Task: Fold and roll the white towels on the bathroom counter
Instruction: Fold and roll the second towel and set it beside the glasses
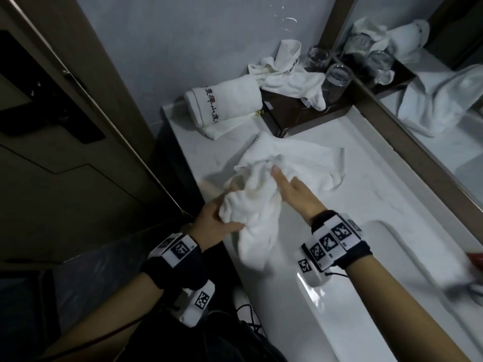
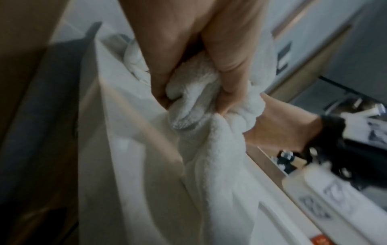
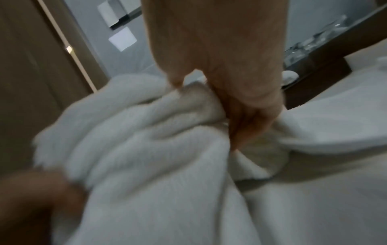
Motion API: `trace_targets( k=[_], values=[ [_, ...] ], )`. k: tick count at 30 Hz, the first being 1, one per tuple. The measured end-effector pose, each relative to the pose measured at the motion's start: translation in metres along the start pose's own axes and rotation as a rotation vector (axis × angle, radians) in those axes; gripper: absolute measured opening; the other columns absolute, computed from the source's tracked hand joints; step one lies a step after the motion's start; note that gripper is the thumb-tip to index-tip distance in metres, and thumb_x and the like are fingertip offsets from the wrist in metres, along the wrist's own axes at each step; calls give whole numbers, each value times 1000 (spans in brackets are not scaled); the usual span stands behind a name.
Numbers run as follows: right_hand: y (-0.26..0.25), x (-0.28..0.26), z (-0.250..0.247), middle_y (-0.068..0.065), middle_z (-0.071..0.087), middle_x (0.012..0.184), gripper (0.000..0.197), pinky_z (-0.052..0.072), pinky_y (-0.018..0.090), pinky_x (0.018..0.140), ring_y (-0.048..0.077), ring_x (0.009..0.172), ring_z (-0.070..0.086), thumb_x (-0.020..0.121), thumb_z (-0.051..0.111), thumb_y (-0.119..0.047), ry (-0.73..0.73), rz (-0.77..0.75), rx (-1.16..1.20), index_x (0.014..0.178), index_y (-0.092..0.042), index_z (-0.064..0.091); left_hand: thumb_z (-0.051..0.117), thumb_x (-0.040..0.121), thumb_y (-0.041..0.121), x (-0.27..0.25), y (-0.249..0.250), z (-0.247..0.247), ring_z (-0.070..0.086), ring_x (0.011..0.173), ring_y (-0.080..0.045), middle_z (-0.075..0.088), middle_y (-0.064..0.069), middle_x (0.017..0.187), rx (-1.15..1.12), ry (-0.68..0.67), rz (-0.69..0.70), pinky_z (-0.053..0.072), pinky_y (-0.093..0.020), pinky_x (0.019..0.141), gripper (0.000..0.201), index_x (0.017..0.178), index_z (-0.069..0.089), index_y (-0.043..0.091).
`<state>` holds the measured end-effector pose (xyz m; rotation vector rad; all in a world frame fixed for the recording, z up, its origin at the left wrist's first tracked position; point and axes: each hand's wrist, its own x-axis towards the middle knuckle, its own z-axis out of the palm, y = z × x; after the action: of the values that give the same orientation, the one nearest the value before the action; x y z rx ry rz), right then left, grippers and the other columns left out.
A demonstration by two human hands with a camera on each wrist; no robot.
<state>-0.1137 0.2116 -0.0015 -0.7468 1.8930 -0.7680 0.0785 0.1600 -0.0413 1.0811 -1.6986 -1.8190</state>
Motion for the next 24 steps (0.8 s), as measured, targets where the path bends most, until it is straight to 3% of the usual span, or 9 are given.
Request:
trace_targets(
  k=[2, 5, 9, 12, 15, 17, 19, 22, 24],
  values=[
    [-5, 8, -5, 8, 65, 104, 44, 50, 40, 90, 27, 100, 60, 88, 52, -48, -35, -69, 101, 103, -7, 59, 77, 63, 10, -2, 3, 4, 56, 82, 23, 57, 20, 95, 49, -24, 30, 42, 1, 77, 54, 111, 55, 21],
    [-12, 21, -18, 19, 55, 129, 45, 43, 51, 102, 37, 119, 53, 94, 51, -26, 76, -125, 251, 129, 2, 45, 81, 65, 9, -6, 2, 3, 56, 86, 17, 59, 17, 97, 174, -43, 27, 40, 3, 74, 54, 107, 52, 27],
    [-17, 36, -40, 13, 52, 134, 48, 43, 43, 103, 28, 120, 53, 97, 46, -24, 165, -161, 580, 139, -4, 33, 74, 74, 30, -11, -1, -8, 60, 91, -15, 64, 0, 93, 194, -25, -94, 48, -27, 81, 33, 98, 54, 20],
    [-6, 42, -41, 5, 50, 122, 78, 44, 45, 102, 29, 116, 53, 91, 42, -53, 155, 52, 247, 145, -7, 12, 68, 82, 28, -10, -5, -11, 61, 95, -21, 64, 1, 93, 78, 58, -184, 48, -33, 83, 16, 93, 58, 21],
    [12, 34, -31, 10, 56, 101, 75, 43, 46, 100, 32, 104, 56, 88, 34, -64, 98, 137, -88, 132, -4, 42, 62, 79, 42, -8, -10, -12, 61, 104, -28, 66, -2, 99, -19, 146, -244, 48, -42, 95, 17, 88, 59, 28],
    [26, 24, -24, 20, 61, 106, 77, 42, 42, 94, 34, 104, 56, 86, 32, -67, 41, 156, -319, 116, -1, 57, 57, 74, 55, -6, -10, -12, 58, 111, -30, 63, -5, 115, -129, 228, -317, 45, -47, 101, 46, 109, 59, 25],
    [41, 16, -15, 18, 49, 125, 78, 37, 43, 99, 35, 119, 45, 78, 43, -72, -57, 175, -623, 124, -10, 51, 54, 69, 67, -4, -8, -11, 60, 110, -28, 64, -4, 118, -268, 283, -411, 49, -47, 96, 68, 124, 53, 28],
    [55, 0, -4, 10, 20, 141, 92, 26, 45, 108, 32, 131, 25, 65, 72, -54, -55, 221, -707, 139, -21, 28, 51, 82, 60, 2, -5, -12, 71, 87, -21, 74, 0, 93, -539, 302, -450, 59, -37, 67, 43, 107, 60, 27],
    [62, -3, -1, 10, 28, 135, 71, 29, 39, 104, 30, 124, 31, 70, 73, -35, 25, 150, -701, 130, -18, 39, 50, 83, 58, 6, -1, -11, 68, 89, -23, 70, -5, 99, -611, 321, -459, 58, -35, 63, 40, 102, 59, 24]
  ],
)
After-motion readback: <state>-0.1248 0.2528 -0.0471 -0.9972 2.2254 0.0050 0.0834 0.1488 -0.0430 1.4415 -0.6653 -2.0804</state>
